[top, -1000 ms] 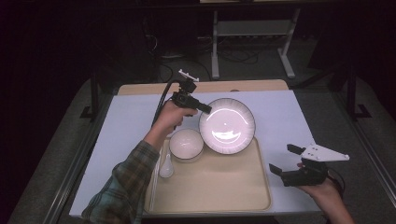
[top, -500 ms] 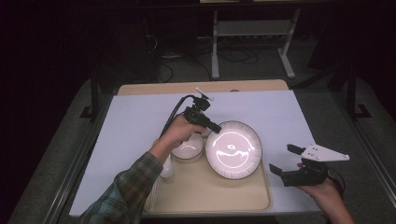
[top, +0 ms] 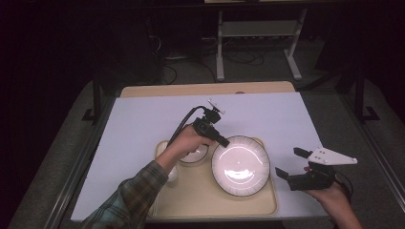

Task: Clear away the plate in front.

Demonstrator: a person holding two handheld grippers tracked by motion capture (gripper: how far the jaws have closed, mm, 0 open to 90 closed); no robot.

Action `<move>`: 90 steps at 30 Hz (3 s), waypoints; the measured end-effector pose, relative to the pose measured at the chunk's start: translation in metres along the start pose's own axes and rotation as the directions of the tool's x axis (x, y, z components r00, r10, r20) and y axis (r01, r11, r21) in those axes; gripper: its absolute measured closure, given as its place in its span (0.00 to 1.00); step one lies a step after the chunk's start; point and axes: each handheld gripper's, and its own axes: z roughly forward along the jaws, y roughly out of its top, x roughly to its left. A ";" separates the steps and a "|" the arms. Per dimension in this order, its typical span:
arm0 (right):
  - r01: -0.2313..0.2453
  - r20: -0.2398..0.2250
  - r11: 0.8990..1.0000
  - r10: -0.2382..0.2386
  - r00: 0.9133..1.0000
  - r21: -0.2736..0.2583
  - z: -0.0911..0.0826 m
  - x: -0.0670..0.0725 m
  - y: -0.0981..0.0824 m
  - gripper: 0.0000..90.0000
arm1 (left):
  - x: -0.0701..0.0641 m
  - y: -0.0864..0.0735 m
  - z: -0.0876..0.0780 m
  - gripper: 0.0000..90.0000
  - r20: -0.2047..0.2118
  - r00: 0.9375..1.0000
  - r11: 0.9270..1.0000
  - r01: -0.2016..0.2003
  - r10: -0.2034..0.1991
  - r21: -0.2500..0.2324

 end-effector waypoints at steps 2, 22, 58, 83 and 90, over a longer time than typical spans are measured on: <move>0.001 0.000 1.000 -0.001 1.000 0.001 0.000 0.000 0.000 0.02 | 0.001 0.000 0.003 0.95 -0.024 1.000 1.000 -0.005 0.006 0.014; 0.002 -0.002 1.000 -0.002 1.000 0.001 0.000 0.000 0.000 0.02 | 0.013 0.000 0.010 0.95 -0.044 0.999 0.999 0.019 -0.018 0.038; 0.005 -0.006 1.000 -0.005 1.000 0.004 0.000 0.001 0.000 0.02 | 0.003 -0.040 -0.056 0.50 -0.197 0.972 0.950 -0.174 0.125 -0.258; 0.007 0.001 1.000 -0.007 1.000 0.011 0.002 0.002 0.000 0.02 | 0.008 -0.161 -0.109 0.19 -0.351 0.936 0.853 -0.205 0.028 -0.480; 0.007 0.001 1.000 -0.007 1.000 0.011 0.002 0.002 0.000 0.02 | 0.007 -0.192 -0.111 0.17 -0.397 0.918 0.846 -0.213 0.001 -0.489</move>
